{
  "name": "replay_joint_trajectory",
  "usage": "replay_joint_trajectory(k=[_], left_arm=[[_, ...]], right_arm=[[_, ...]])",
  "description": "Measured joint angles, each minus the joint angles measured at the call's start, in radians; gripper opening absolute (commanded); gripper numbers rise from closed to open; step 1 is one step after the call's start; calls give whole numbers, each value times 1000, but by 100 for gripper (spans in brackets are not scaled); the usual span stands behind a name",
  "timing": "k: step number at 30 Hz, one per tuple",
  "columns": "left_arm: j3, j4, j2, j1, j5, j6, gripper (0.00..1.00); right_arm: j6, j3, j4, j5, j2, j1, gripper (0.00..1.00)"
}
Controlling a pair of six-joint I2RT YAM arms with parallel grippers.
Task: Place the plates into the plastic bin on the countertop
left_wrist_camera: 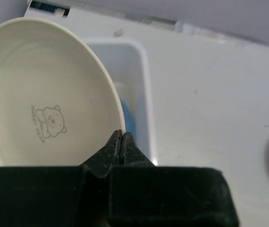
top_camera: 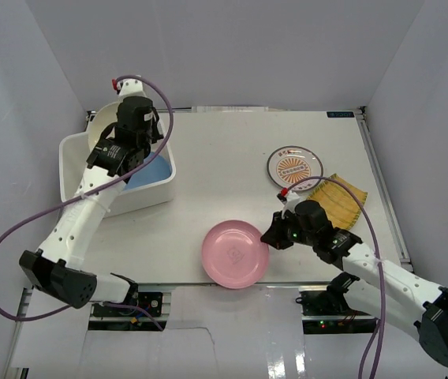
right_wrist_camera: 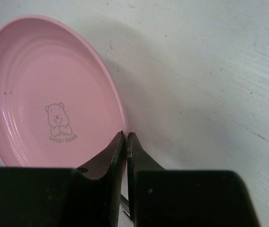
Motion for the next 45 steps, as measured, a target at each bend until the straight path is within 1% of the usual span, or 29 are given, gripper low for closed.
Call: replay_joint_trajectory(k=[4,7,8,9,10,13,15,17,19,22,24,29,33,36,39,41,42,43,44,45], left_arm=[[-180,14,35,118,45,-2,0],[-234,13,113,177,73,1,0],[-235,16,139,187,79,1,4],[-235,22,162,194,87,0,23],[-236,24,177,198,95,5,35],[-236,29,183,202,119,-2,80],[-236,39,167,203,145,-15,85],[-236,48,135,204,179,-28,89],[-236,55,82,204,226,-41,90],[-236,77,-41,204,308,-75,92],[-243,120,-146,204,374,-102,98],[-280,227,-418,204,512,-151,98],[-322,293,-577,204,568,-169,98],[-357,317,-637,204,614,-177,98],[-394,322,-641,198,648,-181,98],[-421,317,-634,187,657,-183,98],[-431,312,-629,179,660,-183,98],[-438,309,-624,172,665,-185,98],[-443,306,-620,167,669,-187,98],[-448,305,-615,161,674,-190,98]], right_arm=[[7,64,37,35,91,61,8],[7,125,55,56,141,87,8],[7,153,59,62,159,94,8],[6,183,62,69,177,100,8],[6,214,70,74,197,104,8],[1,305,87,99,254,111,8],[-3,376,92,121,302,112,8],[-7,455,95,135,363,112,8],[-8,550,105,150,443,112,8],[0,674,120,160,558,112,8],[15,752,130,168,634,114,8],[52,1012,142,206,870,138,8],[74,1239,160,275,1066,183,8],[75,1419,152,328,1211,222,8],[71,1581,136,383,1339,253,8],[70,1651,132,408,1403,270,9],[70,1682,127,417,1432,278,15],[71,1706,125,425,1458,284,39],[78,1725,124,431,1477,289,50],[74,1743,117,435,1492,291,57]])
